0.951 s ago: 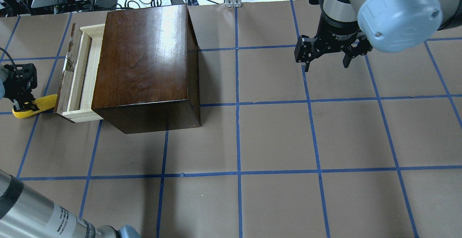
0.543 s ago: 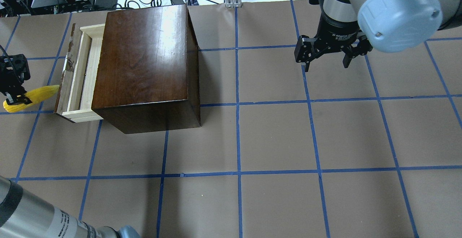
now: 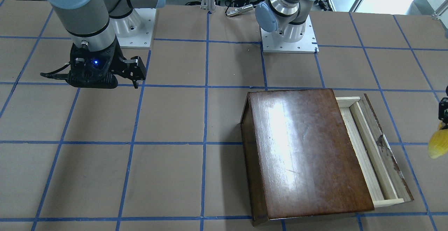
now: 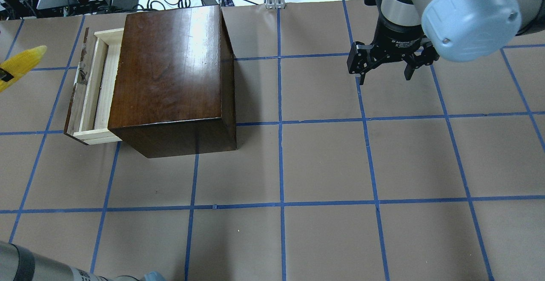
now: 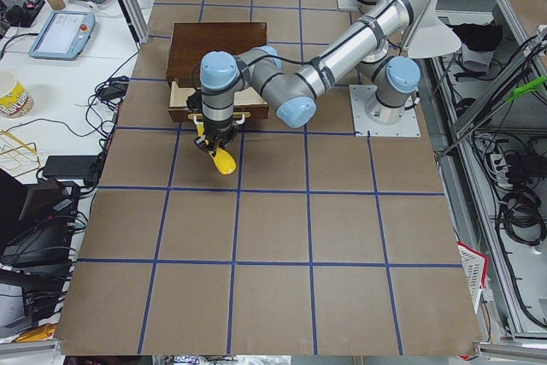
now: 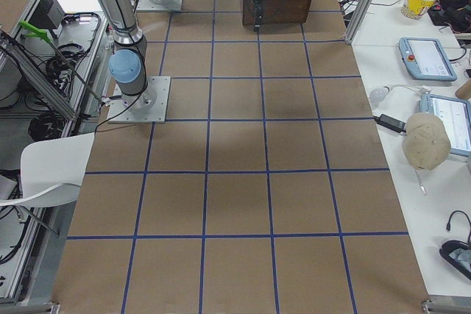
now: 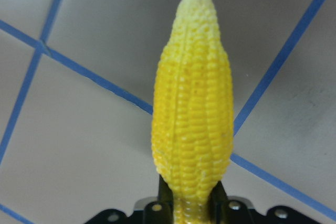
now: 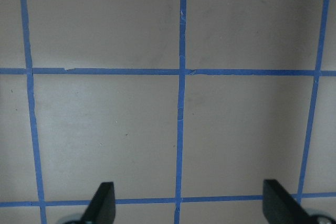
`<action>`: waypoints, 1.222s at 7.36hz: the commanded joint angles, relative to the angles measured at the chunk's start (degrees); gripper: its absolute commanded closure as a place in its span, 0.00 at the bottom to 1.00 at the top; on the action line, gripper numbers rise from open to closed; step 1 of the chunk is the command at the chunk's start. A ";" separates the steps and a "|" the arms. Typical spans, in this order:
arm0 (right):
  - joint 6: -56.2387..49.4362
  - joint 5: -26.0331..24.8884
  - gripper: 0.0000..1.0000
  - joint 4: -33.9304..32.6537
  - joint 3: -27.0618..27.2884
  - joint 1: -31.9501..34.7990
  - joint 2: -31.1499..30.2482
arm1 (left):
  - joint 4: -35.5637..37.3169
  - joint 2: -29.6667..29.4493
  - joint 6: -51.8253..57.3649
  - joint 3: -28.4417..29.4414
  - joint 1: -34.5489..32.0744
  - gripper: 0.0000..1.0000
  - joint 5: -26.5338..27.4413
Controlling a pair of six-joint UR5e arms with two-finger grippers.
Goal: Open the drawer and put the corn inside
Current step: 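Lift the corn and carry it over the open drawer with the left gripper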
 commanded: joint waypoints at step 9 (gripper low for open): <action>0.00 0.07 0.00 -0.06 0.00 0.00 -0.04 | -13.16 2.86 -61.77 -0.19 -14.37 1.00 -0.68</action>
